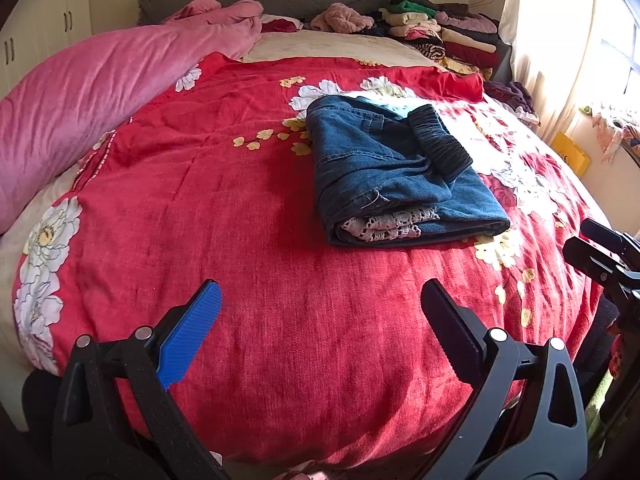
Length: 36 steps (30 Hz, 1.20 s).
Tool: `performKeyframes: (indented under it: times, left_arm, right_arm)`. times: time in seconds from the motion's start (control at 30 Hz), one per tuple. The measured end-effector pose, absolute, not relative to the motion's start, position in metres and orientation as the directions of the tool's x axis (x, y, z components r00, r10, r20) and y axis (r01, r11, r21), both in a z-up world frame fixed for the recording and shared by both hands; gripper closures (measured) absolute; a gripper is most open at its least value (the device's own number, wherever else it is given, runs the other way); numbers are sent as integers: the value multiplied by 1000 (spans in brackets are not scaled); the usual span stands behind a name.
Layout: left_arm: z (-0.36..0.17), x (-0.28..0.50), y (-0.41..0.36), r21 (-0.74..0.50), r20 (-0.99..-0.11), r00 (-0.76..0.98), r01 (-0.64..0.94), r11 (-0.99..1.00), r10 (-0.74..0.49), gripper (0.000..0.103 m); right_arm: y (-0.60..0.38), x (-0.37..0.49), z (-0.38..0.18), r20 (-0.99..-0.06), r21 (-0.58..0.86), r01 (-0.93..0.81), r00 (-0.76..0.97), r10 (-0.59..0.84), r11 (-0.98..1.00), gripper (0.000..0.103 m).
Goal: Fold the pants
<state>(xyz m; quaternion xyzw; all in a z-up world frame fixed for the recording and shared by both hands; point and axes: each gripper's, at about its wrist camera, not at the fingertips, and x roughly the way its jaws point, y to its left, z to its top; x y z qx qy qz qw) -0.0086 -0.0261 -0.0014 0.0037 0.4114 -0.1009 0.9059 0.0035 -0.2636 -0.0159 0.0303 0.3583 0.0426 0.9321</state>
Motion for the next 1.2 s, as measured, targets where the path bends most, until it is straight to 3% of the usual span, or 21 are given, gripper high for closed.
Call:
performKeyframes:
  times: [1.2]
  left_arm:
    - [-1, -9, -27, -98, -754, 627, 185, 978, -194, 9]
  right_arm:
    - [-263, 4, -14, -666, 83, -56, 740, 97, 995, 4]
